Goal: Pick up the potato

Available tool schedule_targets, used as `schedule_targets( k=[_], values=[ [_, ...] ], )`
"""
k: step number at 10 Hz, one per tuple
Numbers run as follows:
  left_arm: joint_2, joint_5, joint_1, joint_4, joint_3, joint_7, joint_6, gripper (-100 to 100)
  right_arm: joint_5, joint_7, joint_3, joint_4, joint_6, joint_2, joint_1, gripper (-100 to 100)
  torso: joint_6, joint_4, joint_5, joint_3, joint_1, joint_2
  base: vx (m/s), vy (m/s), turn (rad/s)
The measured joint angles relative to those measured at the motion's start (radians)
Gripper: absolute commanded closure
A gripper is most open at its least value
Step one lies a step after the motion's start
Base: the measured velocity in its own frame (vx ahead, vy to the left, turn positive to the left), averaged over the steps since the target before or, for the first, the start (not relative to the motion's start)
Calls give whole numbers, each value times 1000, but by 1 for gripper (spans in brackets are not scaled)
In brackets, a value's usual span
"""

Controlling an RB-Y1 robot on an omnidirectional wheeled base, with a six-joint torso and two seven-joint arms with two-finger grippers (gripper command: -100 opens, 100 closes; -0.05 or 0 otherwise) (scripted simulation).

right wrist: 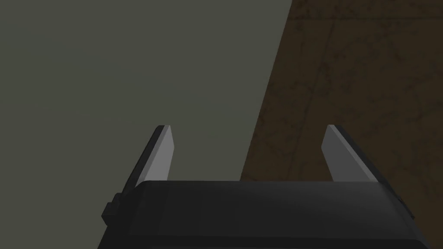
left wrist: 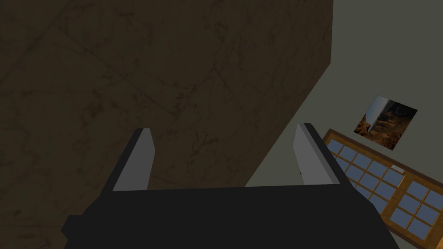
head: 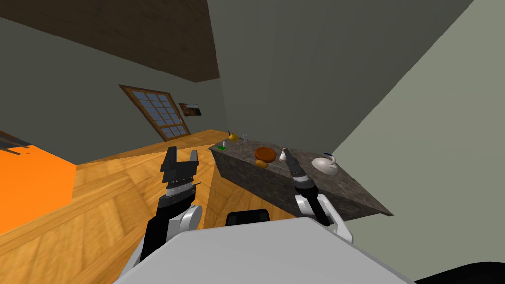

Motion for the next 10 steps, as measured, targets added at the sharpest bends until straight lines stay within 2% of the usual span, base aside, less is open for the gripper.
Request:
schedule_targets(
  k=[10],
  values=[
    [0,0,0,0,0,0,0,0,292,61,-96,95,-45,-123,-33,-100,0,0,0,-1,1,-2,14,87,-12]
  ],
)
